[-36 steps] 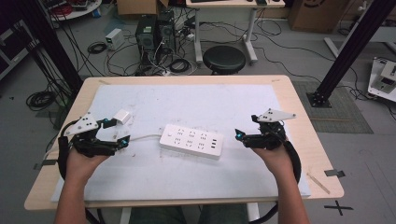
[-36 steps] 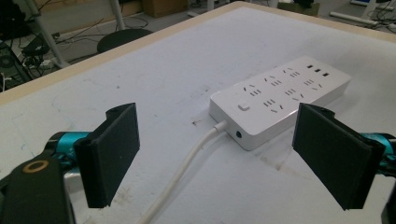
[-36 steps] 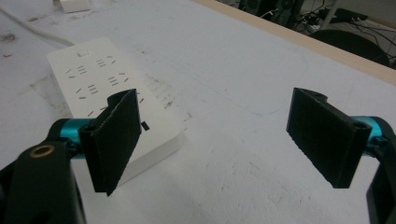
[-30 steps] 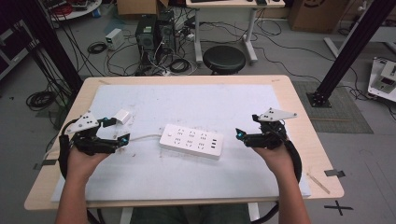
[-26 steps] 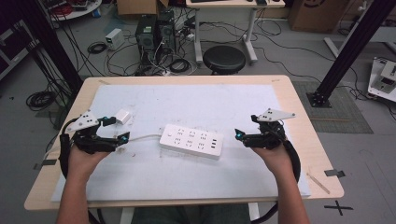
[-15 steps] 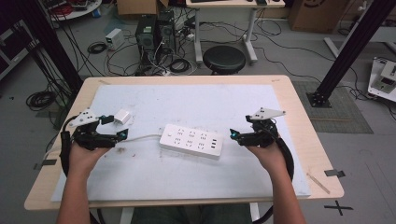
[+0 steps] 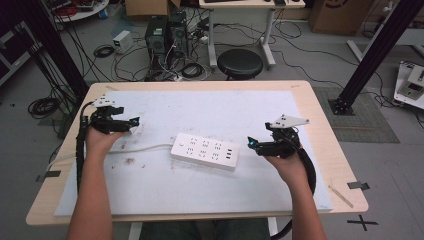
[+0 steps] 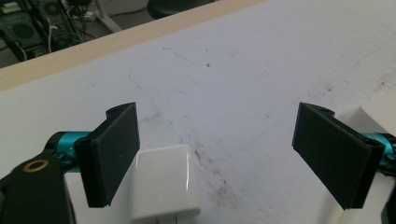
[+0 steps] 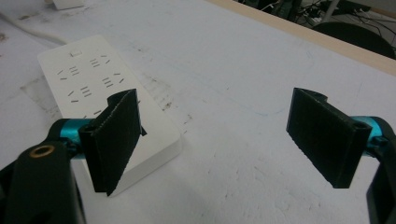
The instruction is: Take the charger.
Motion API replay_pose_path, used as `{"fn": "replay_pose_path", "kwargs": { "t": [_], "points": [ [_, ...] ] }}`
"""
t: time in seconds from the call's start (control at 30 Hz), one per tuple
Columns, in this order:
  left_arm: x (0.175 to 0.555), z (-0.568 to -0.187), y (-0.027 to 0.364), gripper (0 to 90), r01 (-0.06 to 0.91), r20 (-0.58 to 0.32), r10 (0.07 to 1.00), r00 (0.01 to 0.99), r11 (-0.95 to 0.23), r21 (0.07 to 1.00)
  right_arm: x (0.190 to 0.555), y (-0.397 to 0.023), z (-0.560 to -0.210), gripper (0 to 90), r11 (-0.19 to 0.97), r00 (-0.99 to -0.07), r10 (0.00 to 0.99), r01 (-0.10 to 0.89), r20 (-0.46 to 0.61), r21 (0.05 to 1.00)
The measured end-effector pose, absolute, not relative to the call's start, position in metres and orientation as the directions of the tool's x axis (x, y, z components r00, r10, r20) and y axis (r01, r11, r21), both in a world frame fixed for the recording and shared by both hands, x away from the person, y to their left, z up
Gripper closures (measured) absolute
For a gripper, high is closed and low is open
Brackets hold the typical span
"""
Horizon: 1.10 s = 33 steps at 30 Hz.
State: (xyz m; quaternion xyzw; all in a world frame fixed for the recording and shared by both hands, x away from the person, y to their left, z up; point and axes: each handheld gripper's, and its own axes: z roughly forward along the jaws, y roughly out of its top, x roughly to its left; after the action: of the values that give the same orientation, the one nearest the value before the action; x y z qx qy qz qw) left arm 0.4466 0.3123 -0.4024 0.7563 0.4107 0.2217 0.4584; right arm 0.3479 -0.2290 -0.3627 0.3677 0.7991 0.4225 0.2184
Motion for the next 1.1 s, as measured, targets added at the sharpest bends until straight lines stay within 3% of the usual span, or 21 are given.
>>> {"fn": "replay_pose_path", "kwargs": {
  "t": [0.13,0.43,0.7,1.1],
  "points": [
    [0.461,-0.415,0.314,15.3,0.505,-0.056,0.848,0.527,-0.260,0.823,0.343,-0.227,-0.359,17.9,0.383,-0.635,0.771,0.404,-0.047,0.831],
    [0.465,-0.431,0.320,15.4,0.564,-0.064,0.863,0.501,-0.269,0.780,0.336,-0.221,-0.359,17.9,0.396,-0.637,0.769,0.398,-0.062,0.828],
    [0.464,-0.443,0.327,15.7,0.594,-0.078,0.867,0.493,-0.270,0.758,0.335,-0.218,-0.358,17.9,0.400,-0.635,0.769,0.397,-0.067,0.826],
    [0.466,-0.445,0.325,27.1,0.596,-0.049,0.867,0.496,-0.298,0.746,0.334,-0.218,-0.359,17.9,0.401,-0.632,0.772,0.397,-0.070,0.826]
  ]
}}
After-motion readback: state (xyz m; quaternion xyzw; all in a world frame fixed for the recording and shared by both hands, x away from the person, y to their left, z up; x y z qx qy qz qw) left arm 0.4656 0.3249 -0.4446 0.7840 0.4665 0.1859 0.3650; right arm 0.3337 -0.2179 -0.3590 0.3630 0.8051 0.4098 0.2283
